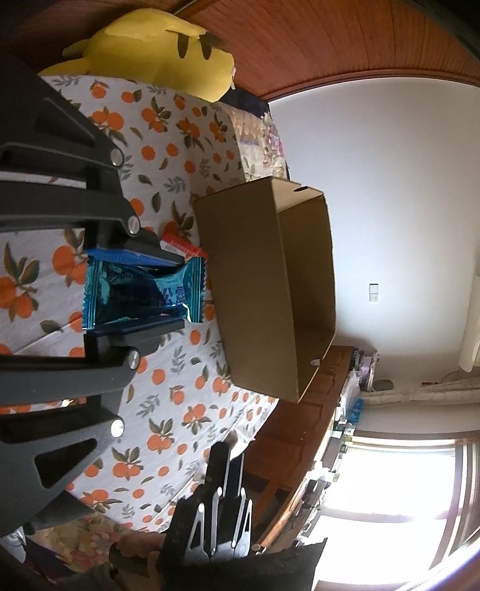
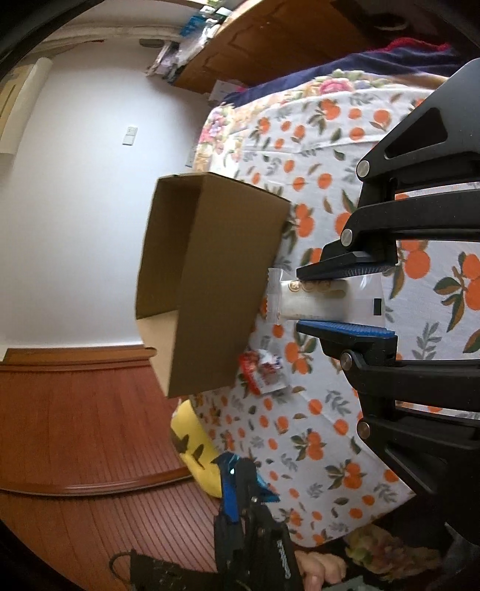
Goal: Organize snacks
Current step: 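Lift teal candy and white bar pack and carry both over the box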
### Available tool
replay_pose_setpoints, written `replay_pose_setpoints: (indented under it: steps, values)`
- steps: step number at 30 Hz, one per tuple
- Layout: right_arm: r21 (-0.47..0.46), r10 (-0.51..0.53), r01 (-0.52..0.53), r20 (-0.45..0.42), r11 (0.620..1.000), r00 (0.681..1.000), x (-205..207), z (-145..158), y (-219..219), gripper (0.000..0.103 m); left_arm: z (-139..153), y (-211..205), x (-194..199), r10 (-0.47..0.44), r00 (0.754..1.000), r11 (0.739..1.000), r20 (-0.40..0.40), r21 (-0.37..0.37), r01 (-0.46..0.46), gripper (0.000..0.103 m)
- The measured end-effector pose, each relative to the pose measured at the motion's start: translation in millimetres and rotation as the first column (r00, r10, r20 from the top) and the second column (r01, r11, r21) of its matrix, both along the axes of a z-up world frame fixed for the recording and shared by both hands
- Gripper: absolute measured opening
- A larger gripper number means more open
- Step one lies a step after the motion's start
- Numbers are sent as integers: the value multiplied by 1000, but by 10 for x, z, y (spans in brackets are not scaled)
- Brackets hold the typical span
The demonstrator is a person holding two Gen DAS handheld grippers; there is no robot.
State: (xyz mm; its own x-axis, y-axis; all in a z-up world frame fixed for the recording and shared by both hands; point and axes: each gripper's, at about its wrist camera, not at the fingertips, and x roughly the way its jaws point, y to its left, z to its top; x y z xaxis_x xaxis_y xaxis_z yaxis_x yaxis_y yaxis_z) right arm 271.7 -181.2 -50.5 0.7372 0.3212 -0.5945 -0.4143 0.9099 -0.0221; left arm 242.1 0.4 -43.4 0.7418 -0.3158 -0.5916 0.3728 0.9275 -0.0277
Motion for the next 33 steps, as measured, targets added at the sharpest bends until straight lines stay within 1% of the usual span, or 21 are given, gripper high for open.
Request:
replay_pose_setpoints:
  steps: [6,11,16,20,26,33]
  values:
    - [-9,10,-10,26,1000,1000,145,157,39,19,61,40,225,8,1000,1000,15,-18,-8,24]
    - [-20,8,-7,47,1000,999,285,256,77,19,135,24,492,2,1000,1000,31,-26,-1,24]
    - [-32,4,-2,54,999,999,451,321,105,19,211,-40,791,-15,998,1000,60,-11,15,24]
    - [-45,2,1,68,999,998,630,384,127,19,269,-85,1038,-21,997,1000,69,-16,22,24]
    - [-20,7,-6,82,1000,997,978,478,151,19,311,-160,1369,-21,996,1000,84,-4,21,24]
    - [-18,29,-28,93,999,995,1330,464,252,19,288,-202,1661,-20,996,1000,82,12,19,24]
